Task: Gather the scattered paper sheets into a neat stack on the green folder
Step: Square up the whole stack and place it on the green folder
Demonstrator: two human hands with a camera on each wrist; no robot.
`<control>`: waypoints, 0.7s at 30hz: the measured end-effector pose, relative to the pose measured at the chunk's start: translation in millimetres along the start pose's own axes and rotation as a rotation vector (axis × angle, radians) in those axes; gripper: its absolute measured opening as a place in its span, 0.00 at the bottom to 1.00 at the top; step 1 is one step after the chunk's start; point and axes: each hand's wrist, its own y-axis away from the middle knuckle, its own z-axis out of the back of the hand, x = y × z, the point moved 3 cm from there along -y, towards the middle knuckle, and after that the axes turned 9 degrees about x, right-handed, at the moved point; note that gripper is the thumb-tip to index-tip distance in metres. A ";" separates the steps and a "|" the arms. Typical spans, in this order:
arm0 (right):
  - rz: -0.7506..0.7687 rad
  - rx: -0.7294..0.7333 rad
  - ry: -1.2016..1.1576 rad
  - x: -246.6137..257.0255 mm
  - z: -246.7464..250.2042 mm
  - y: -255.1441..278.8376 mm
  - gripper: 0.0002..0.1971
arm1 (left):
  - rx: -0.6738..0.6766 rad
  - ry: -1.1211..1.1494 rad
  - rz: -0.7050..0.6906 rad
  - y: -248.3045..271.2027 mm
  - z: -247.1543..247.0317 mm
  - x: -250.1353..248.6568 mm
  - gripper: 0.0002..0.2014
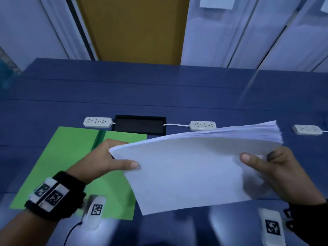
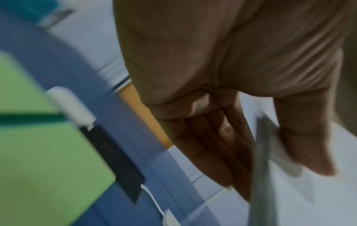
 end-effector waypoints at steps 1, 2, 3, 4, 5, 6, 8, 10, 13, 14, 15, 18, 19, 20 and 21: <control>0.003 0.007 -0.042 -10.1 8.5 0.7 0.16 | -0.009 0.190 -0.024 5.8 -4.9 8.6 0.20; -0.001 -0.006 -0.053 -10.6 9.6 0.1 0.20 | -0.031 0.363 -0.063 9.9 -14.3 13.5 0.25; -0.003 -0.042 -0.090 -14.7 9.7 -1.8 0.16 | -0.058 0.499 -0.108 11.8 -25.5 17.2 0.27; 0.025 -0.056 -0.128 -9.7 3.7 -3.7 0.11 | -0.082 0.595 -0.135 12.3 -36.0 19.5 0.28; 0.028 -0.054 -0.168 -14.7 2.0 -5.9 0.11 | -0.087 0.655 -0.140 10.7 -46.4 19.0 0.27; 0.026 -0.064 -0.209 -15.2 -5.7 -6.9 0.08 | -0.081 0.704 -0.122 7.7 -55.1 17.3 0.27; -0.025 -0.044 -0.297 -37.4 -7.3 -8.8 0.11 | -0.090 0.726 -0.086 -2.9 -67.5 23.4 0.30; -0.139 -0.066 -0.376 -69.4 -4.1 -7.5 0.14 | -0.192 0.603 -0.025 -19.1 -74.8 39.5 0.23; -0.294 -0.085 -0.343 -106.2 -18.4 -0.3 0.23 | -0.323 0.223 0.036 -39.2 -85.0 65.1 0.19; -0.277 -0.139 -0.328 -109.5 -27.0 1.2 0.19 | -0.347 0.151 0.056 -42.6 -87.4 69.2 0.23; -0.229 -0.220 -0.304 -111.1 -33.4 0.3 0.13 | -0.364 0.106 0.046 -47.9 -89.1 69.5 0.22; -0.068 -0.433 -0.282 -98.4 -37.8 -7.6 0.10 | -0.391 0.096 -0.096 -60.1 -88.6 45.9 0.05; -0.004 -0.467 -0.281 -90.0 -35.0 -10.8 0.10 | -0.391 0.099 -0.141 -63.1 -86.1 34.3 0.07; 0.048 -0.490 -0.278 -78.8 -30.3 -12.9 0.11 | -0.388 0.090 -0.186 -64.7 -80.6 24.1 0.09; 0.103 -0.496 -0.277 -73.1 -24.0 -13.4 0.13 | -0.385 0.081 -0.224 -66.1 -74.7 17.6 0.11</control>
